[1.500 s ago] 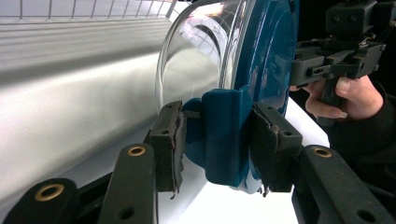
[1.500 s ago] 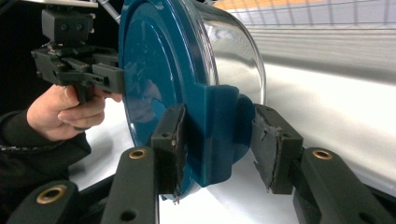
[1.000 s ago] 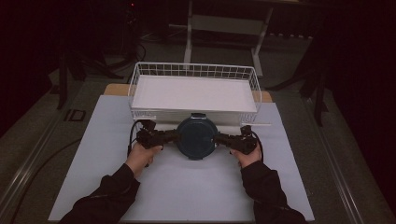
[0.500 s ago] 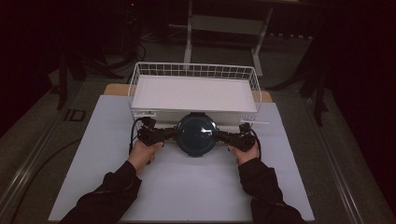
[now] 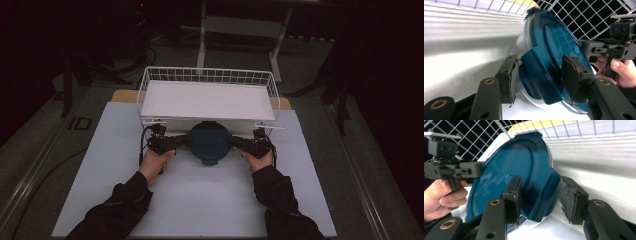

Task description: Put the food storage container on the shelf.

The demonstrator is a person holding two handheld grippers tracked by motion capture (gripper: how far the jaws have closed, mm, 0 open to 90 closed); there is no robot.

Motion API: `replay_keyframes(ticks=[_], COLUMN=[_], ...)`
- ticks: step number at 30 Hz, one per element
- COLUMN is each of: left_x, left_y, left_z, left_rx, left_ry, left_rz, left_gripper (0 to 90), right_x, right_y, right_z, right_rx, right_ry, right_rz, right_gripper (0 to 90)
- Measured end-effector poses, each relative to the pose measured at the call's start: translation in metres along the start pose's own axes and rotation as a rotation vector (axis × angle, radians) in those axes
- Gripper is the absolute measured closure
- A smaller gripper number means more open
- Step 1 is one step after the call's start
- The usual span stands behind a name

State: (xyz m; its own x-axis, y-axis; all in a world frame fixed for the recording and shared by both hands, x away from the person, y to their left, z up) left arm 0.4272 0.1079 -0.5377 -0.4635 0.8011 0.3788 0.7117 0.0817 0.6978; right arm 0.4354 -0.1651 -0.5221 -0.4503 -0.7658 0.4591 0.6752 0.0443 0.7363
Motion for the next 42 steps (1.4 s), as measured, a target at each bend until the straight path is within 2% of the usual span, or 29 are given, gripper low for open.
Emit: replay_keyframes(ticks=[1, 2, 3, 4, 7, 9, 10, 11, 12, 13, 15, 16, 17, 18, 19, 20, 21, 22, 23, 24, 29, 30, 31, 32, 36, 39, 40, 41, 42], left_x=[0.000, -0.001, -0.001, -0.001, -0.002, -0.002, -0.002, -0.002, -0.002, -0.002, 0.000, 0.002, 0.002, 0.005, 0.005, 0.008, 0.008, 0.010, 0.010, 0.013, 0.023, 0.029, 0.029, 0.033, 0.044, 0.048, 0.053, 0.053, 0.058], left_y=[0.000, 0.001, 0.001, 0.002, 0.002, 0.002, 0.002, 0.002, 0.002, 0.002, 0.001, 0.002, 0.002, 0.002, 0.002, 0.001, 0.001, -0.001, -0.001, -0.001, -0.007, -0.009, -0.009, -0.011, -0.020, -0.024, -0.029, -0.029, -0.033], left_z=[0.000, 0.000, 0.000, 0.004, 0.002, 0.002, 0.001, 0.001, -0.001, -0.002, -0.005, -0.007, -0.007, -0.010, -0.010, -0.014, -0.014, -0.018, -0.018, -0.020, -0.032, -0.036, -0.036, -0.040, -0.051, -0.054, -0.059, -0.059, -0.065], left_rx=[0.000, -0.019, -0.019, -0.054, -0.048, -0.079, -0.096, -0.096, -0.104, -0.108, -0.126, -0.151, -0.151, -0.164, -0.164, -0.169, -0.169, -0.170, -0.170, -0.204, -0.225, -0.251, -0.251, -0.257, -0.300, -0.304, -0.327, -0.327, -0.356], left_ry=[0.000, 0.017, 0.017, 0.062, 0.050, 0.070, 0.079, 0.079, 0.084, 0.084, 0.078, 0.048, 0.048, 0.018, 0.018, -0.013, -0.013, -0.039, -0.039, -0.045, -0.042, -0.038, -0.038, -0.042, -0.035, -0.030, -0.026, -0.026, -0.017], left_rz=[0.000, -0.014, -0.014, -0.024, -0.036, -0.049, -0.049, -0.049, -0.045, -0.039, -0.043, -0.058, -0.058, -0.055, -0.055, -0.056, -0.056, -0.042, -0.042, -0.047, -0.024, -0.017, -0.017, -0.012, 0.016, 0.028, 0.036, 0.036, 0.036], left_gripper=[48.2, 47.4, 44.0, 39.8, 37.1, 36.3, 36.3, 36.3, 34.4, 31.2, 25.6, 21.8, 17.6, 12.8, 12.7, 10.2, 6.8, 2.5, 1.7, 1.7, 0.6, 0.1, 0.0, 0.0, 0.0, 0.0, 0.0, 0.0, 0.0], right_x=[0.000, -0.002, -0.002, -0.003, -0.003, -0.004, -0.003, -0.003, -0.002, -0.001, 0.000, 0.002, 0.004, 0.006, 0.006, 0.008, 0.008, 0.010, 0.010, 0.014, 0.022, 0.027, 0.027, 0.029, 0.036, 0.035, 0.034, 0.034, 0.032], right_y=[0.000, 0.002, 0.003, 0.003, 0.004, 0.003, 0.001, 0.001, 0.001, 0.001, 0.001, 0.002, 0.002, 0.000, 0.000, -0.002, -0.002, -0.004, -0.004, -0.006, -0.010, -0.012, -0.012, -0.013, -0.023, -0.028, -0.031, -0.031, -0.036], right_z=[0.000, -0.001, -0.001, -0.001, -0.001, -0.001, 0.001, 0.001, 0.003, 0.005, 0.007, 0.008, 0.010, 0.013, 0.013, 0.017, 0.017, 0.021, 0.021, 0.025, 0.032, 0.038, 0.038, 0.042, 0.060, 0.069, 0.073, 0.073, 0.079], right_rx=[0.000, 0.032, 0.039, 0.042, 0.050, 0.048, 0.024, 0.024, 0.054, 0.052, 0.048, 0.082, 0.077, 0.060, 0.060, 0.098, 0.098, 0.115, 0.115, 0.129, 0.151, 0.170, 0.170, 0.181, 0.204, 0.213, 0.218, 0.218, 0.232], right_ry=[0.000, -0.027, -0.036, -0.051, -0.075, -0.092, -0.092, -0.092, -0.107, -0.107, -0.107, -0.101, -0.103, -0.093, -0.093, -0.104, -0.104, -0.108, -0.108, -0.109, -0.128, -0.124, -0.124, -0.128, -0.092, -0.075, -0.073, -0.073, -0.079], right_rz=[0.000, -0.023, -0.025, -0.033, -0.050, -0.066, -0.065, -0.065, -0.078, -0.077, -0.076, -0.088, -0.087, -0.080, -0.080, -0.080, -0.080, -0.074, -0.074, -0.066, -0.065, -0.060, -0.060, -0.061, -0.043, -0.025, -0.015, -0.015, 0.001], right_gripper=[54.2, 54.2, 53.6, 52.3, 50.1, 47.3, 46.3, 46.3, 45.2, 44.0, 42.6, 41.5, 41.3, 41.0, 41.0, 39.9, 39.9, 38.3, 38.3, 37.7, 37.6, 38.0, 38.0, 38.9, 43.7, 45.8, 47.8, 47.8, 52.8])
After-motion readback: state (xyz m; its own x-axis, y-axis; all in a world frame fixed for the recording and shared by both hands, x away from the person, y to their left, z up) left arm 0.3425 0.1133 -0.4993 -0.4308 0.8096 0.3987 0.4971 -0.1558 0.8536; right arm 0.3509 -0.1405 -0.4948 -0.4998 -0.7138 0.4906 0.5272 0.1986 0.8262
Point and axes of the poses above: each handheld gripper's, and its own axes: x roughly backward along the jaws, y roughly out of its top, z roughly to its left, the point moved 5 cm from there along -x, roughly forward along the jaws, and after that the axes turned 2 degrees about x, right-handed, at the moved point
